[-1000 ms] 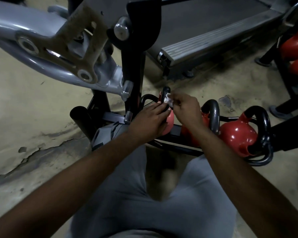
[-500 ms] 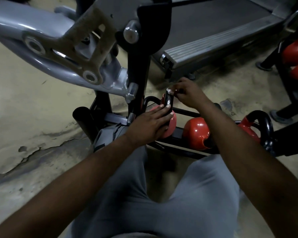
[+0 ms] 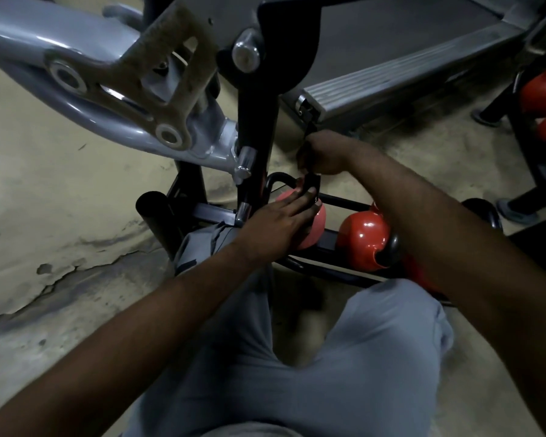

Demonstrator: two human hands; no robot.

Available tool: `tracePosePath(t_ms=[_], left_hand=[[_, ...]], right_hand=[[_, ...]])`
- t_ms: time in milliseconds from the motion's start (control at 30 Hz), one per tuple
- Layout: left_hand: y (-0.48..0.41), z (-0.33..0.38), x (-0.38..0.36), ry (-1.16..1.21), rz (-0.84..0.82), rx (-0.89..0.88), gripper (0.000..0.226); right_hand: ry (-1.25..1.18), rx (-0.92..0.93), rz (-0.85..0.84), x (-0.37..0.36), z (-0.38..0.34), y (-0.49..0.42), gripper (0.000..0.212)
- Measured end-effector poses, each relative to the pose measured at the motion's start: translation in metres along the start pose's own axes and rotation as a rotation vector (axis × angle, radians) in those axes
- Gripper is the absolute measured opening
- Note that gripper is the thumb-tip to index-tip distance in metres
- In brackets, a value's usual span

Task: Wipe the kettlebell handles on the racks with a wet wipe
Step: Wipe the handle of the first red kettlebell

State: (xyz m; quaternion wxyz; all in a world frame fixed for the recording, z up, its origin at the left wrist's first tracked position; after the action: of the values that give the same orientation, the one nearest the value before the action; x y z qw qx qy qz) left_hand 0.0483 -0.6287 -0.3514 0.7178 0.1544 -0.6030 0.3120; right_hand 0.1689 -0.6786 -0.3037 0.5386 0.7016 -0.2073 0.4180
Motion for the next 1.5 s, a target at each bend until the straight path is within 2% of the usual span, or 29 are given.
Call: tracePosePath(t_ms=[67,167,300,367,467,500,633,767,933,1100,1167,1267,1400,1500], left_hand=[[0.002,0.002,0.003,0.007,0.017,-0.005,0.050],[0.002,0.005,0.005,0.005,0.033,-0.020,0.050],[0.003,0.004,0.009,-0.029,0.044,-0.034,0.049],[0.004,0.003,0.004,-0.002,0.015,-0.024,0.051],[0.001,-0.001,-0.003,-0.004,-0.023,-0.016,0.053],[0.000,-0.002,-0.003,-0.014,-0.030,-0.014,0.053],[0.000,-0.005,-0.004,-0.067,-0.068,0.002,0.057],[0.000,-0.006,-0.005,-0.080,-0.095,0.007,0.058],[0.000,-0.008,-0.006,-0.056,-0.101,0.000,0.059],[-0.002,-0.009,-0.003,-0.073,-0.084,-0.009,0.059],[0.000,-0.009,-0.004,-0.075,-0.069,0.005,0.059],[0.001,-0.006,-0.001,-0.104,-0.042,0.007,0.056],[0.002,-0.004,0.003,-0.087,0.008,-0.019,0.050],[0.001,-0.006,0.003,-0.067,0.010,-0.023,0.050]], right_hand=[[-0.126,-0.043,0.133,0.004,0.025,0.010,0.024],[-0.412,-0.066,0.320,-0.013,0.055,0.023,0.018],[-0.598,-0.085,0.352,-0.020,0.072,0.009,0.019],[-0.512,-0.083,0.325,-0.014,0.069,0.001,0.018],[-0.151,-0.024,0.311,0.003,0.042,0.000,0.021],[-0.100,-0.002,0.297,0.007,0.037,-0.001,0.021],[-0.060,0.014,0.089,0.004,0.035,-0.021,0.022],[0.079,0.124,-0.159,-0.006,0.003,-0.033,0.027],[0.123,0.081,-0.236,-0.003,0.012,-0.042,0.028],[0.133,0.079,-0.204,-0.001,0.015,-0.042,0.027],[-0.011,0.043,-0.148,0.001,0.032,-0.039,0.030],[-0.232,0.035,0.064,-0.005,0.052,-0.029,0.038],[-0.751,-0.079,0.318,-0.048,0.081,-0.001,0.041],[-0.822,-0.076,0.499,-0.056,0.078,0.013,0.039]])
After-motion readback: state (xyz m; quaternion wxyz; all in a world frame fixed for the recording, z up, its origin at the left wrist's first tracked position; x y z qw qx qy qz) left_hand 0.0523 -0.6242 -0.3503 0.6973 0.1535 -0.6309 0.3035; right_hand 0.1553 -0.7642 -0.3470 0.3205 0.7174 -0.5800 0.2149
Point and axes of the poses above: each hand's wrist, its own y-axis away from the middle knuckle, its own x-axis out of the back of the hand, z = x × y, the point moved 10 cm from there along -y, towards the middle knuckle, and after that the axes turned 15 degrees about -z, right-handed, at the moved point
